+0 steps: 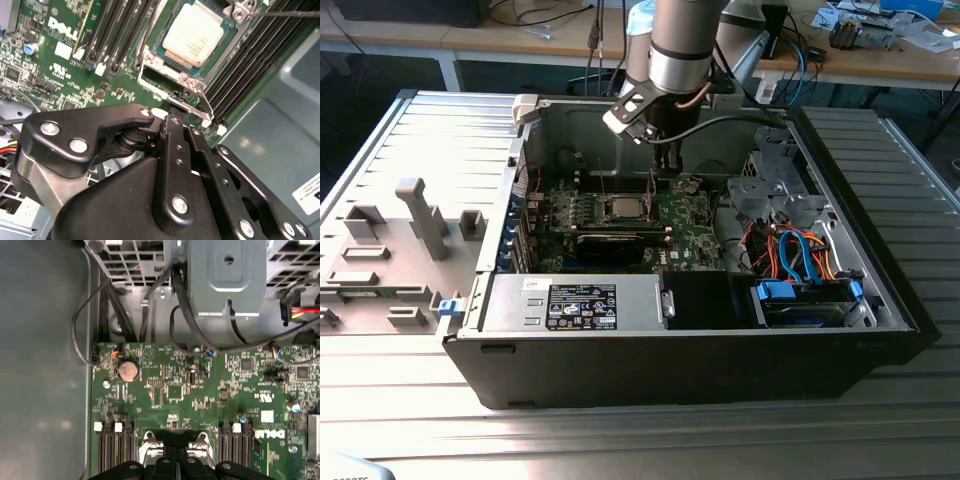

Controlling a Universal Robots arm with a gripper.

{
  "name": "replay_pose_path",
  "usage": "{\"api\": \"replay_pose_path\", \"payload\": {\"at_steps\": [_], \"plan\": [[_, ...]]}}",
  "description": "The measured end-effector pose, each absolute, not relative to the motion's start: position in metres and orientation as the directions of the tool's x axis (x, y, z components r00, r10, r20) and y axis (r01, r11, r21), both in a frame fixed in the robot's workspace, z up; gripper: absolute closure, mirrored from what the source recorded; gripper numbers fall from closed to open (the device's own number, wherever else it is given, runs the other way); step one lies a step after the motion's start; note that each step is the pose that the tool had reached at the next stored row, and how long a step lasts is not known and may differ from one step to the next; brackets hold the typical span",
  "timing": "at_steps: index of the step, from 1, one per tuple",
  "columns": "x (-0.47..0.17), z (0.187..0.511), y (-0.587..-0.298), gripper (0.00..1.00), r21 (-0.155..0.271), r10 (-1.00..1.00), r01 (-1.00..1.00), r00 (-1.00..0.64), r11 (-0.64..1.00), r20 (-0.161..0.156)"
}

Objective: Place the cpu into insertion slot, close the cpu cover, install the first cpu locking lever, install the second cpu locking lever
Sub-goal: 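Close the cpu cover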

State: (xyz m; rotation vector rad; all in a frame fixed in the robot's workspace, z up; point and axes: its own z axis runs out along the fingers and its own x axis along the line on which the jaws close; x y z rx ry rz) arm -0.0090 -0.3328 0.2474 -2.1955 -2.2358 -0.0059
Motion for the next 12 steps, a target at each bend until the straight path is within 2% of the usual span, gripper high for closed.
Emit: {"api": "replay_pose_path", "payload": {"at_steps": [12], "plan": [[-0.0194,0.2423,-0.3328,0.89,-0.003,1.000,1.000,-0.018,0.018,0.009]]}}
